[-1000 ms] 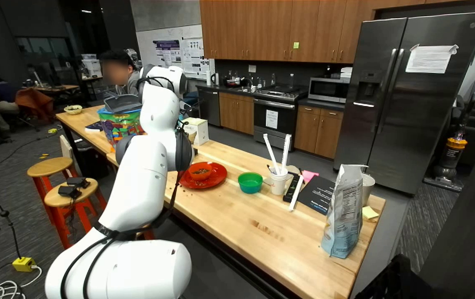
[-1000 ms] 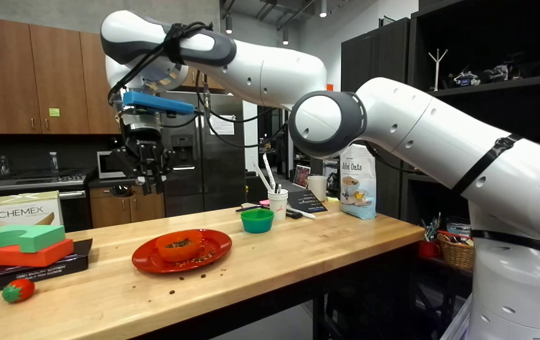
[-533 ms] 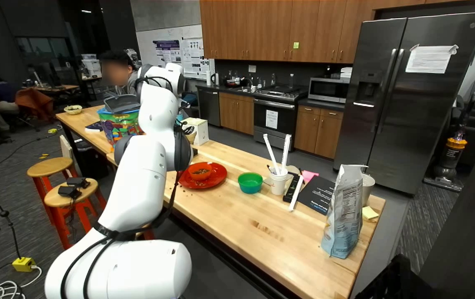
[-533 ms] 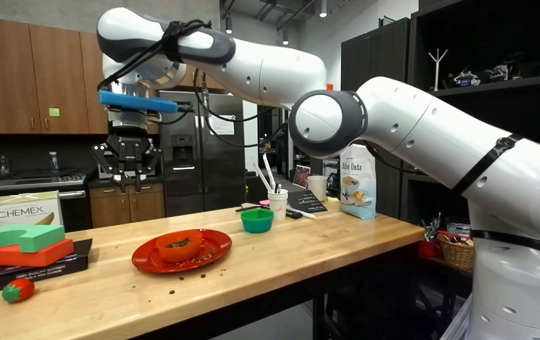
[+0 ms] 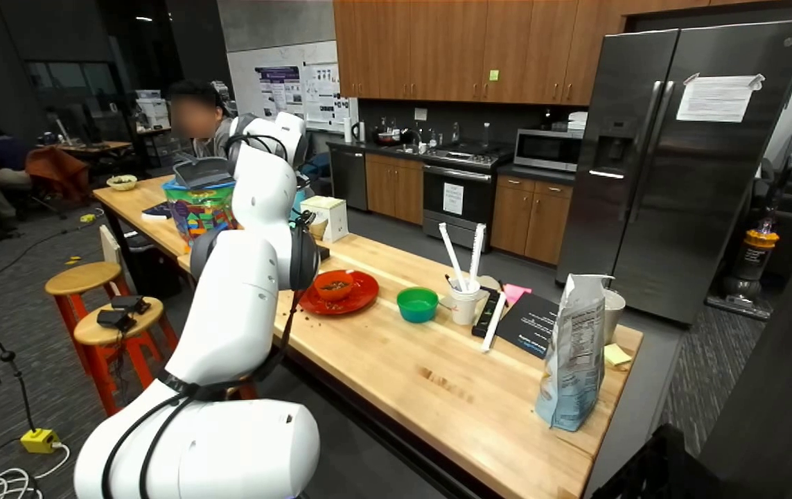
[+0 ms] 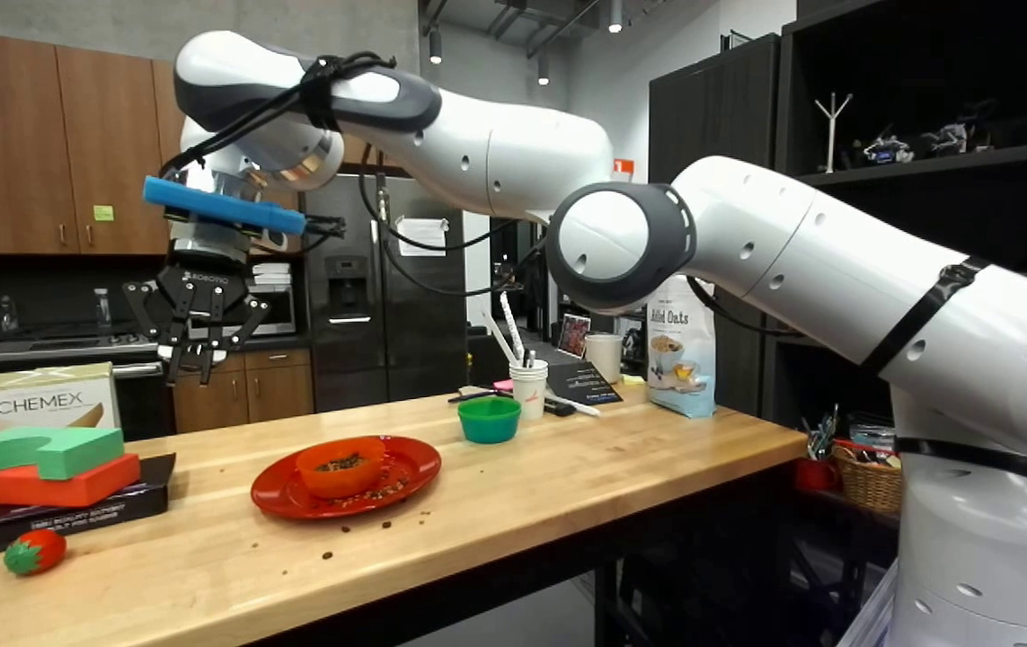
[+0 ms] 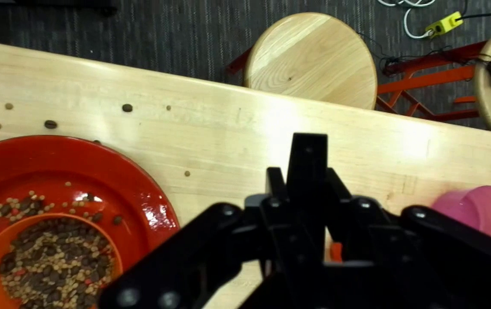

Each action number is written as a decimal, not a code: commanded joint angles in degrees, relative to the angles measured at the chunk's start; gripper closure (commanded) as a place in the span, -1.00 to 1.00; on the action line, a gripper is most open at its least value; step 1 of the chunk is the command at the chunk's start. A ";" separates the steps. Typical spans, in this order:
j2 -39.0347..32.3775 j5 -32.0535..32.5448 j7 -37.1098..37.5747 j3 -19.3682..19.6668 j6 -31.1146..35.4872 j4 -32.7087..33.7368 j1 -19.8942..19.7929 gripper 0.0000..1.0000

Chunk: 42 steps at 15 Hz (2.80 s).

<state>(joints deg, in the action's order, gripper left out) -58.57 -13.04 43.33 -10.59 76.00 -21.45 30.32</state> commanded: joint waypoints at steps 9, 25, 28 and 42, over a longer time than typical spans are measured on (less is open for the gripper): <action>-2.34 -3.71 24.84 -2.18 1.74 1.03 0.69 0.88; -4.34 -6.14 43.24 -3.69 6.72 0.98 1.01 0.88; -2.75 -6.99 51.72 -4.21 10.61 -0.45 1.48 0.88; -4.82 -3.92 59.54 -2.39 9.04 1.34 2.22 0.88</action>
<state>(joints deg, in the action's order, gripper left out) -63.58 -17.83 97.11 -13.69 85.14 -21.62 32.01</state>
